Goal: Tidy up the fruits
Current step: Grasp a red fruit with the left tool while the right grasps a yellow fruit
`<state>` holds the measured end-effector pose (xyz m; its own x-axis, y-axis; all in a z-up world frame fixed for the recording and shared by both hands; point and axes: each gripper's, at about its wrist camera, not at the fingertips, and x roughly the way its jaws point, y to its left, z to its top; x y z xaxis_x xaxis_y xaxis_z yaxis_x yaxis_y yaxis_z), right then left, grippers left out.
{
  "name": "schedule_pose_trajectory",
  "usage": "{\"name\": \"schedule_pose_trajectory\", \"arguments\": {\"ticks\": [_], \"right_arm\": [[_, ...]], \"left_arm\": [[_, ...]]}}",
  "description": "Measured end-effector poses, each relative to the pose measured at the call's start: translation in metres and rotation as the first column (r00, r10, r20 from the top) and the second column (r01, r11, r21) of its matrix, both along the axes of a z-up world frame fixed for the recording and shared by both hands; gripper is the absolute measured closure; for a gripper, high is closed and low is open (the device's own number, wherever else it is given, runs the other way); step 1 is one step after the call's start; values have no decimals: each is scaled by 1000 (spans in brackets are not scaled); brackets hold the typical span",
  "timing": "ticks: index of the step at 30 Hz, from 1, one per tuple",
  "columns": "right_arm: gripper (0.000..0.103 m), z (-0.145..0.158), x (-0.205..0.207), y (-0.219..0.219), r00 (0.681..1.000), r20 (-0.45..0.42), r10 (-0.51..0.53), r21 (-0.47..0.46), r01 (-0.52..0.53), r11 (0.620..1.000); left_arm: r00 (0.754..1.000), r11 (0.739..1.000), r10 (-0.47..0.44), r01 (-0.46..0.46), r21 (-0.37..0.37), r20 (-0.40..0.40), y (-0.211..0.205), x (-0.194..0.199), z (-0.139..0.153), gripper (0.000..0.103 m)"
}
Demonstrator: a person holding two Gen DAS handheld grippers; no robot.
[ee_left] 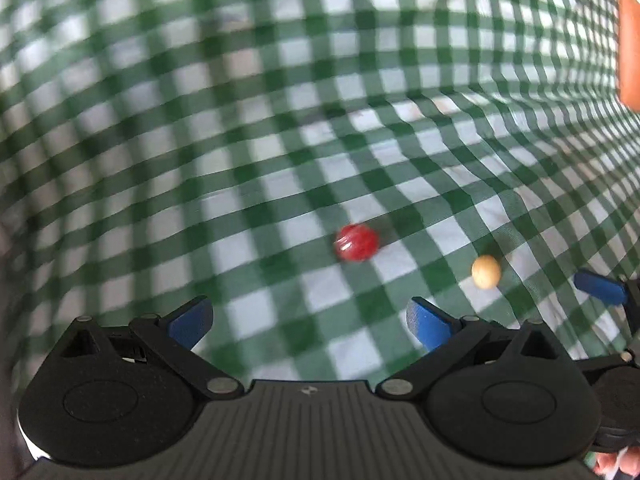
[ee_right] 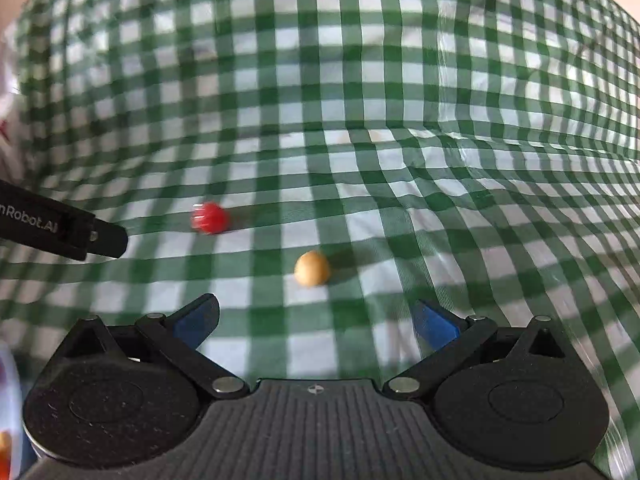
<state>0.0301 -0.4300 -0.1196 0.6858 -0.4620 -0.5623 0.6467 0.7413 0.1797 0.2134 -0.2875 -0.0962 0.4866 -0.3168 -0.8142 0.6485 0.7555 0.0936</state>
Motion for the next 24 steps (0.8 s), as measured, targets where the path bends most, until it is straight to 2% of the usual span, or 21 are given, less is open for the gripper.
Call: {"name": "schedule_pose_trajectory", "arguments": {"ticks": [7, 10, 11, 12, 13, 14, 16, 19, 24], "right_arm": [[1, -33, 40, -39, 1000, -22, 15, 21, -14, 1000], [2, -40, 42, -38, 1000, -3, 20, -20, -20, 1000], [9, -40, 41, -37, 1000, 10, 25, -29, -25, 999], [14, -39, 40, -34, 999, 25, 32, -45, -31, 999], [32, -39, 38, -30, 999, 31, 42, -62, -40, 997], [54, -37, 38, -27, 998, 35, 57, -77, -55, 996], [77, -35, 40, -24, 997, 32, 75, -84, -72, 994], [77, -34, 39, -26, 997, 36, 63, -58, -61, 996], [77, -17, 19, -21, 999, 28, 24, -8, -24, 1000]], "left_arm": [[999, 999, -13, 14, 30, -37, -40, 37, -42, 0], [999, 1000, -5, 6, 27, -53, -45, 46, -49, 0], [999, 1000, -4, 5, 14, -48, -46, 47, -49, 5], [1000, 1000, -6, 6, -1, -29, -46, 46, -47, 30], [1000, 1000, -23, 23, -4, -16, -47, 45, -44, 44], [999, 999, -41, 40, -15, -30, -47, 45, -42, 64], [999, 999, -20, 19, -30, -41, -46, 46, -39, 67], [999, 1000, -10, 9, -25, -31, -42, 42, -31, 67], [999, 995, 10, -14, -95, -36, -18, 20, -1, 67]]}}
